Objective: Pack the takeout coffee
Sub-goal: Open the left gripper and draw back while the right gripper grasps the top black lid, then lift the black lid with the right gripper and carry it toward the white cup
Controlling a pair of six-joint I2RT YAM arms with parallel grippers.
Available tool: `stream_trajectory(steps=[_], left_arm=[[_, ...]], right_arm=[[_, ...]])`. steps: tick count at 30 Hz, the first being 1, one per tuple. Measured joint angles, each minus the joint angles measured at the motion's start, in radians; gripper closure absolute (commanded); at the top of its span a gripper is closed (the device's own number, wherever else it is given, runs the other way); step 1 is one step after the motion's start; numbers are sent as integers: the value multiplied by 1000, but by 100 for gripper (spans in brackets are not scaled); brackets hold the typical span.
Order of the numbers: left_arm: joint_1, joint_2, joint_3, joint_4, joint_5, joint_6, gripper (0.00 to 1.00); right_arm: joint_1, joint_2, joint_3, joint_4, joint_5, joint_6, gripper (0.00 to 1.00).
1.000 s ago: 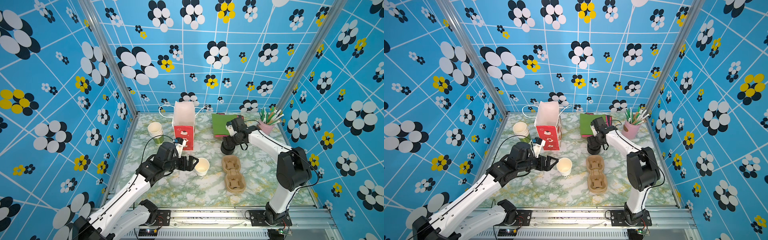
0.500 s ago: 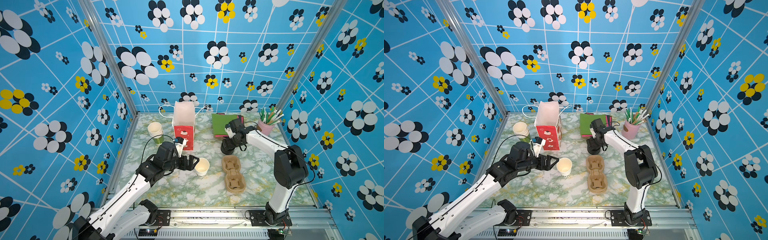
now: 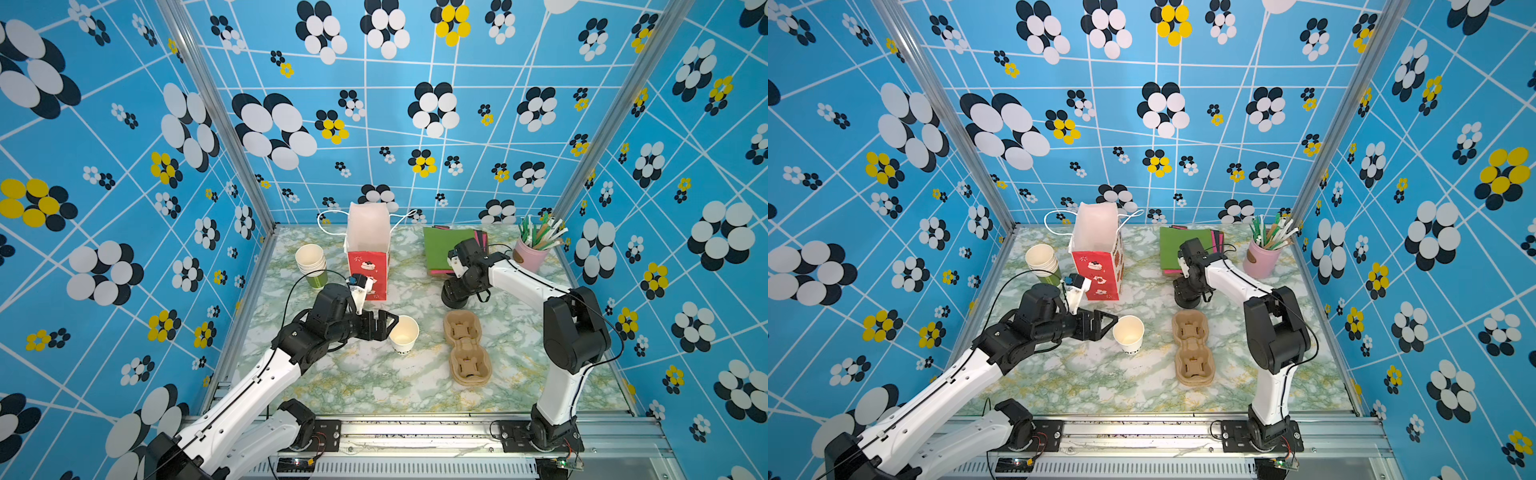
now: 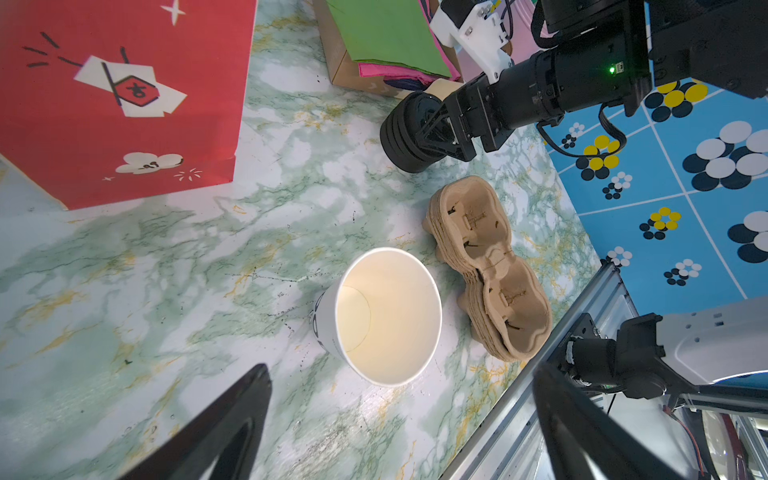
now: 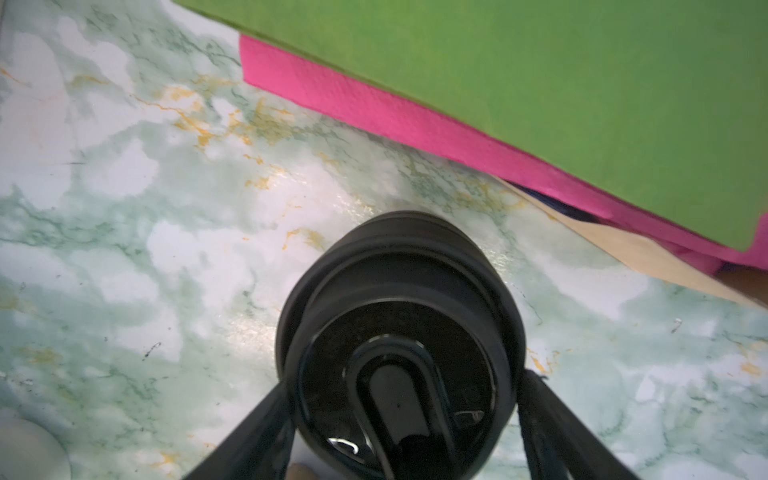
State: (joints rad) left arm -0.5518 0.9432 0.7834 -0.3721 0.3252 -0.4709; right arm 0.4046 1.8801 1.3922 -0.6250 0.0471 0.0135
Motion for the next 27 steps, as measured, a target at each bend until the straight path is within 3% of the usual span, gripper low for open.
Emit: stream_trajectory(steps=[5,27], left_arm=[[0,-3,-5,3,0,-7,1],[0,-14,-11,7,-1,-15,1]], right_arm=[[1,0,0,0,4,0,31],[1,-49,6,-52,23,0,34]])
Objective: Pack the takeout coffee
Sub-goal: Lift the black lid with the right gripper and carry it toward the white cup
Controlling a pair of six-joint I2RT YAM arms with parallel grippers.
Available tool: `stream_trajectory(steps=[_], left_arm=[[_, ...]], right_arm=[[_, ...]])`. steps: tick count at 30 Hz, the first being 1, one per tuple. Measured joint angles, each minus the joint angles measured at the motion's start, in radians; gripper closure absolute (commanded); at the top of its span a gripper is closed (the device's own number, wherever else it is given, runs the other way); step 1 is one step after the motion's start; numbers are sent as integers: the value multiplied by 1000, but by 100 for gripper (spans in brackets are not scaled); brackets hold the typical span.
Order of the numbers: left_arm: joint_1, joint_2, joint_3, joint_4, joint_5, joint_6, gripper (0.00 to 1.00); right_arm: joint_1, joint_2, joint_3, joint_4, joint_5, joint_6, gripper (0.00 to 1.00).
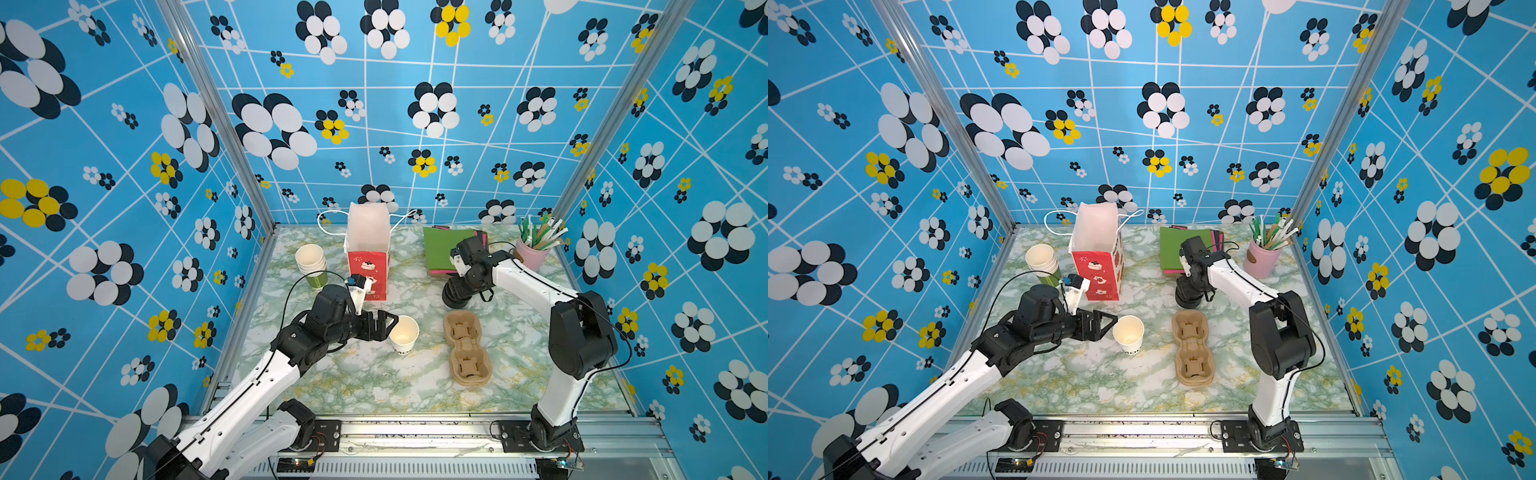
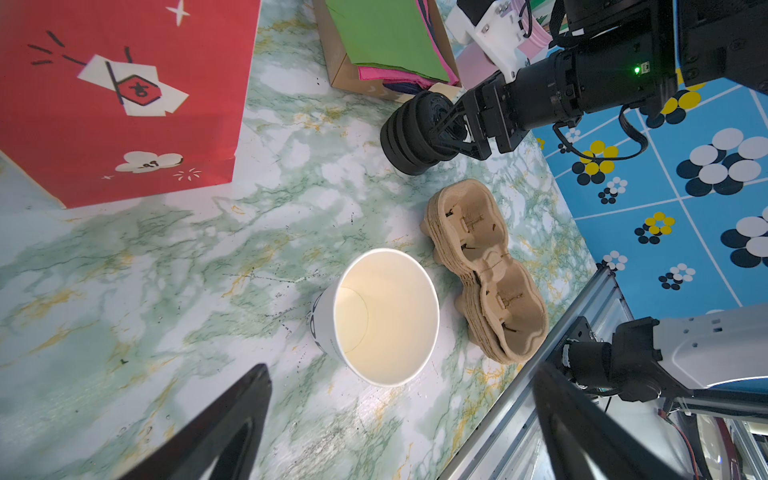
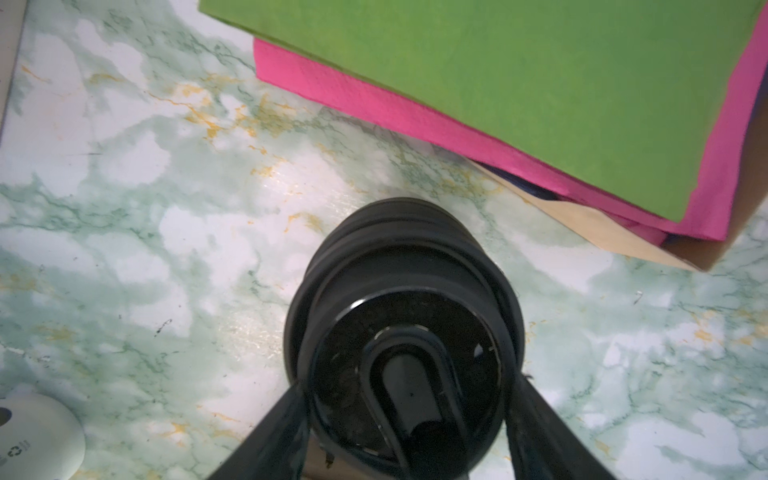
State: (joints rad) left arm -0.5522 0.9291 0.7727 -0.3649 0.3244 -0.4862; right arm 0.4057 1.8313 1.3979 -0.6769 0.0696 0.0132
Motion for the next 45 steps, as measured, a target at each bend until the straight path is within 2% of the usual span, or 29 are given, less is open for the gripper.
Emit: stream_trajectory(steps=[14,29,37,45], left_arm=[[0,-4,-1,3,-3,-4,1],[0,-19,-1,3,-18,-3,1],[0,-24,-1,2,-26,-3,1],[10,-58,-2,-1,-29,-4,1]], right_arm=[[0,-24,1,-13,0,0,37],[11,-190,18,-80,-1,-1,37],[104,-332,19,-138,-27,-2,38],[257,-364,21,-174,-53,2,38]])
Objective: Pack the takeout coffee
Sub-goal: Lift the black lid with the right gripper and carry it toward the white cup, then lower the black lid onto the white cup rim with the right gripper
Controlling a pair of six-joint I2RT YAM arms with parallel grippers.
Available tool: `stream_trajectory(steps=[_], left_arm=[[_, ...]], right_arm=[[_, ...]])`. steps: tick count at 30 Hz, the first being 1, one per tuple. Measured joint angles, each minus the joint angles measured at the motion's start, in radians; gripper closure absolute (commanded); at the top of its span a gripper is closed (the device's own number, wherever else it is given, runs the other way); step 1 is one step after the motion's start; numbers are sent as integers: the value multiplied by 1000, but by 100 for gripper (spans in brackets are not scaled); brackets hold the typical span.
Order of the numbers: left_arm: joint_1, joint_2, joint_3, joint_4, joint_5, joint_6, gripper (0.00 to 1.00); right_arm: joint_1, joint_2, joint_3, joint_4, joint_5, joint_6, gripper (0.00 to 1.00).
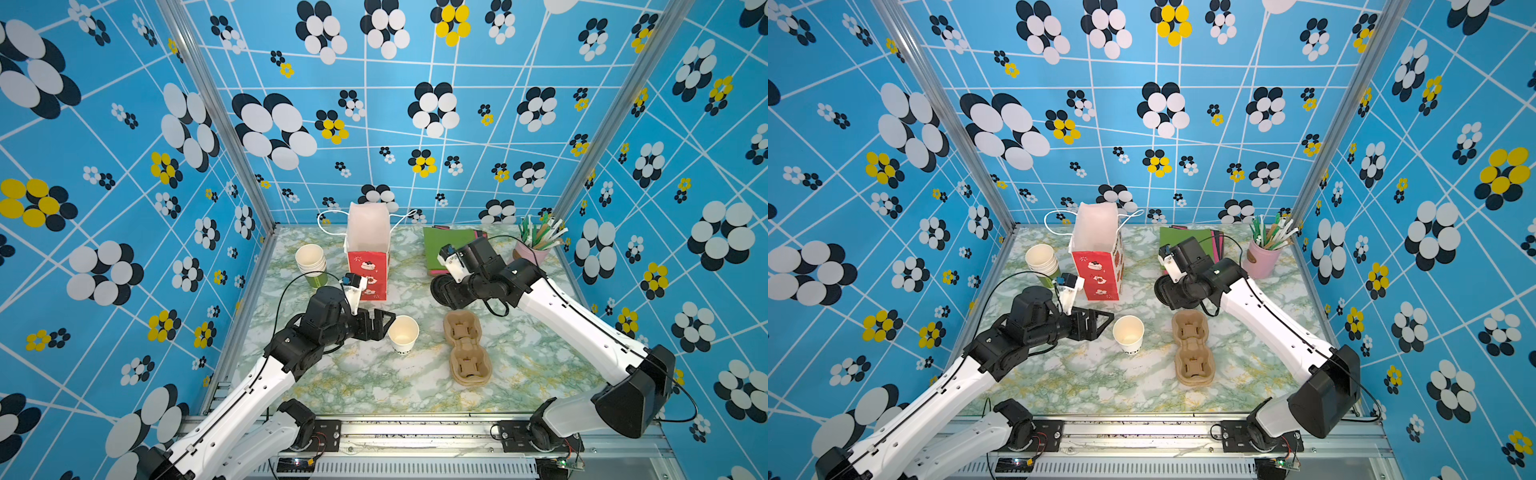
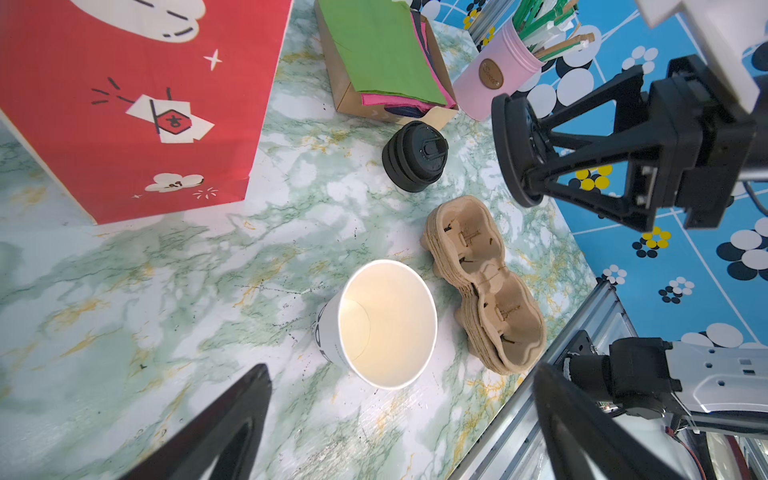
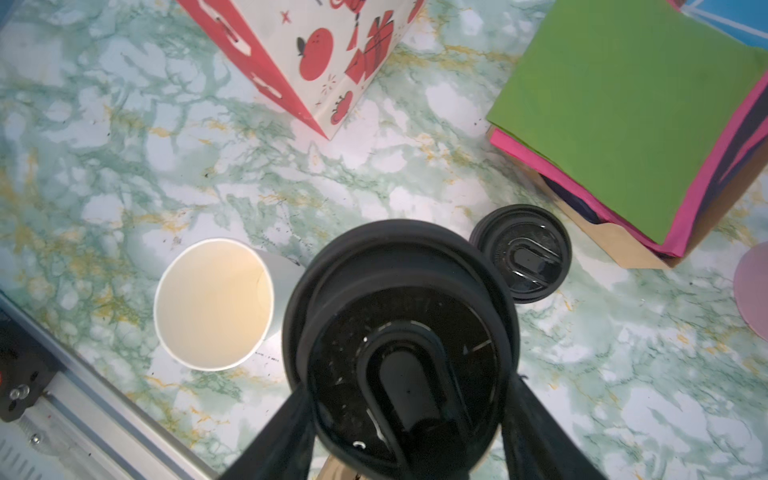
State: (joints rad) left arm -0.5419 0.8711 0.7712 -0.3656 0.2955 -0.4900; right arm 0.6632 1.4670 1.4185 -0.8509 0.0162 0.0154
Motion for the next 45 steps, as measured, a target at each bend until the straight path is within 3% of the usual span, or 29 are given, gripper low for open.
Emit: stream_trajectory(steps=[8,16,45], left_arm=[[39,-52,-38,1,-1,-27,1],[82,-96,-58,-12,-13,-60,1],[137,-155,-89,-56,-34,-76,1]], right_arm=[[165,39,10,0,-19,22,38],[256,170,49,2,-29,25,38],[319,342,162,-66,10,-13,38]])
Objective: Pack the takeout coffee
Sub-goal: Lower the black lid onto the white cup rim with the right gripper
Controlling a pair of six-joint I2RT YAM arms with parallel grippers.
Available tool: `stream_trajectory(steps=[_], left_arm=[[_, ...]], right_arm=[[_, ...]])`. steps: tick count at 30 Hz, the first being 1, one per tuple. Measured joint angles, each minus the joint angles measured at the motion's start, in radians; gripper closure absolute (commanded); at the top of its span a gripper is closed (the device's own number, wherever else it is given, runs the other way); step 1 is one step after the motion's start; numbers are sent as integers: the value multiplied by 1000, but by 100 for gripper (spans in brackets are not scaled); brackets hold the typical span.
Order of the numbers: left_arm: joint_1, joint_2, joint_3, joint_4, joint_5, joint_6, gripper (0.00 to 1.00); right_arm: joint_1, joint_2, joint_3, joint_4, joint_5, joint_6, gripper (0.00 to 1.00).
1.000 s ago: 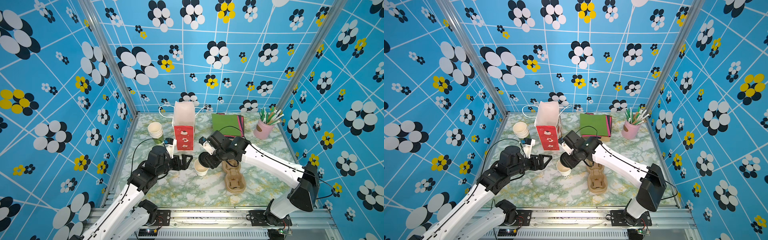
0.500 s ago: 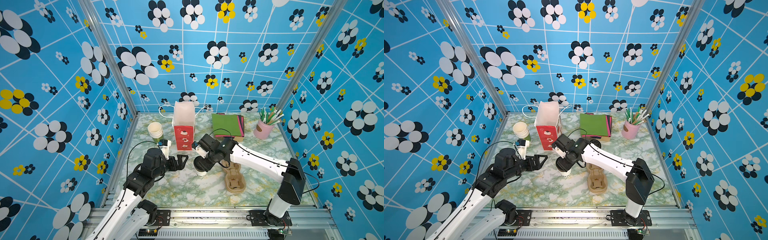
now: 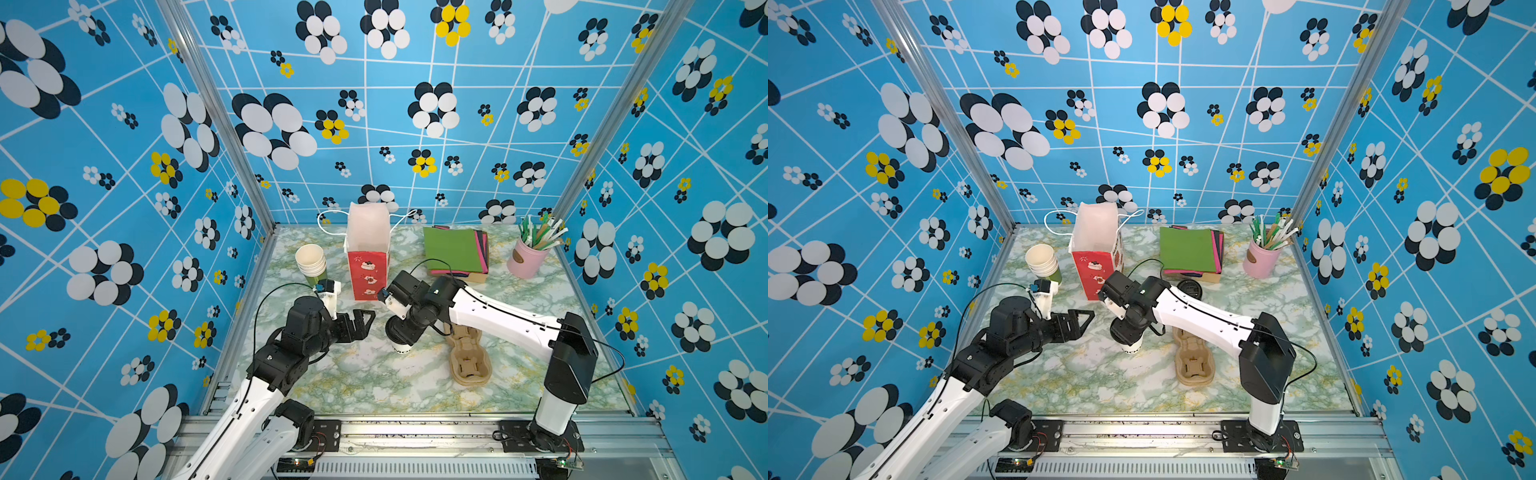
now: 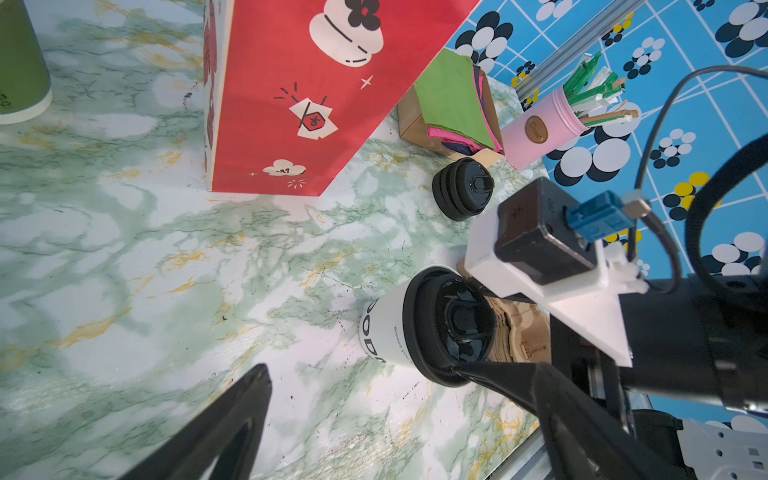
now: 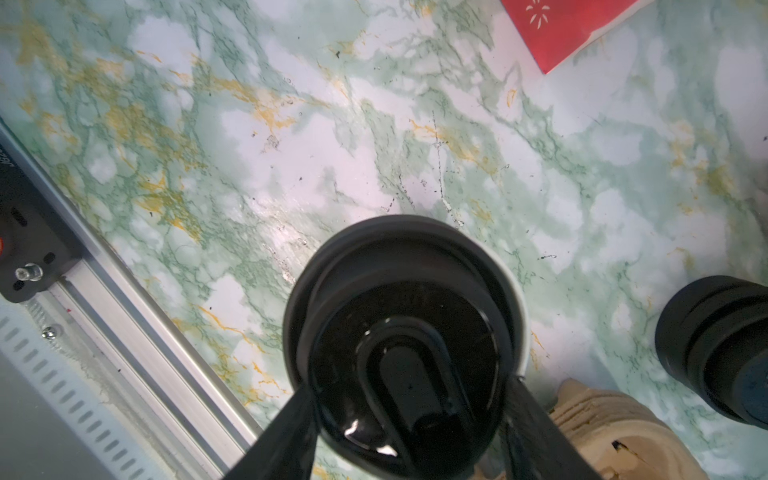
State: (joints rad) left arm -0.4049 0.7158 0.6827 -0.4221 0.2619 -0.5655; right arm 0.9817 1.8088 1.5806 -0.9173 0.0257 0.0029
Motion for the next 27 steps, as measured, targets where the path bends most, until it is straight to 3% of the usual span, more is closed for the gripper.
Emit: stream_trajectory(steps=[27], left_arm=[[6,-17,-9,1,8,-3,1]], right_arm=[[6,7,81,-75,59,-8,38]])
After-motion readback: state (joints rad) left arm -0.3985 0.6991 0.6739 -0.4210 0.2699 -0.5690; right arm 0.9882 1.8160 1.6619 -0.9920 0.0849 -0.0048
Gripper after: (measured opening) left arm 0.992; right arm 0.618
